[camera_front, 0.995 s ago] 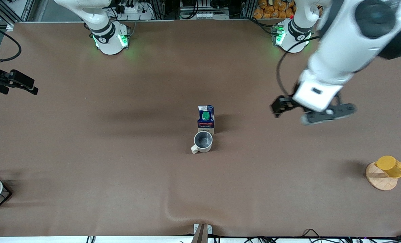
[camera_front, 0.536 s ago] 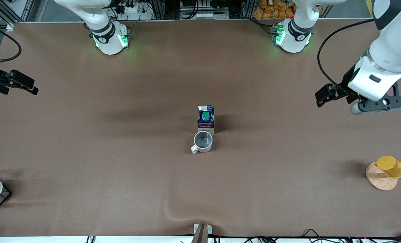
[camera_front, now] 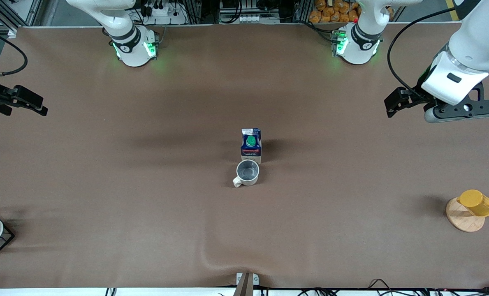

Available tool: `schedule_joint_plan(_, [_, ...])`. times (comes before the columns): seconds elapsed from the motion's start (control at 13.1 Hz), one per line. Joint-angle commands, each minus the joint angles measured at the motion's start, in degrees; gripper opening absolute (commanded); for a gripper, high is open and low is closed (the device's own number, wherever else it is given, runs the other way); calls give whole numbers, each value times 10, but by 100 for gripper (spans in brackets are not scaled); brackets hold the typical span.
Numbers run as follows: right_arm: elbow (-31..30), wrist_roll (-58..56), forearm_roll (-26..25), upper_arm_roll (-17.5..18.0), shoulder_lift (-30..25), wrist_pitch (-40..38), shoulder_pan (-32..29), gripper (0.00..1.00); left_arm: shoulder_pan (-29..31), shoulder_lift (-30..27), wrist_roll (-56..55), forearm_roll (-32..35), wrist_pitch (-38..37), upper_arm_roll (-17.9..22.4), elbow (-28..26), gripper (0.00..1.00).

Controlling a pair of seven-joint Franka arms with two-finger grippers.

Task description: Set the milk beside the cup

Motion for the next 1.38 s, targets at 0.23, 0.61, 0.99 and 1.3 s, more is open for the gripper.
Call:
schedule_joint_plan(0.23, [9, 5, -4, -1, 6, 1, 4, 100, 11, -60, 18, -6, -13, 11, -52, 100])
schedule_joint_plan(0.61, [9, 5, -4, -1, 6, 2, 4, 100, 13, -90, 39, -5, -8, 14, -85, 100])
schedule_joint_plan(0.99, [9, 5, -4, -1, 9, 2, 4, 100, 15, -105, 80, -2, 25, 31, -119, 100])
schedule_joint_plan(1.3, [9, 5, -4, -1, 9, 5, 4, 100, 15, -101, 96, -3, 27, 50, -107, 100])
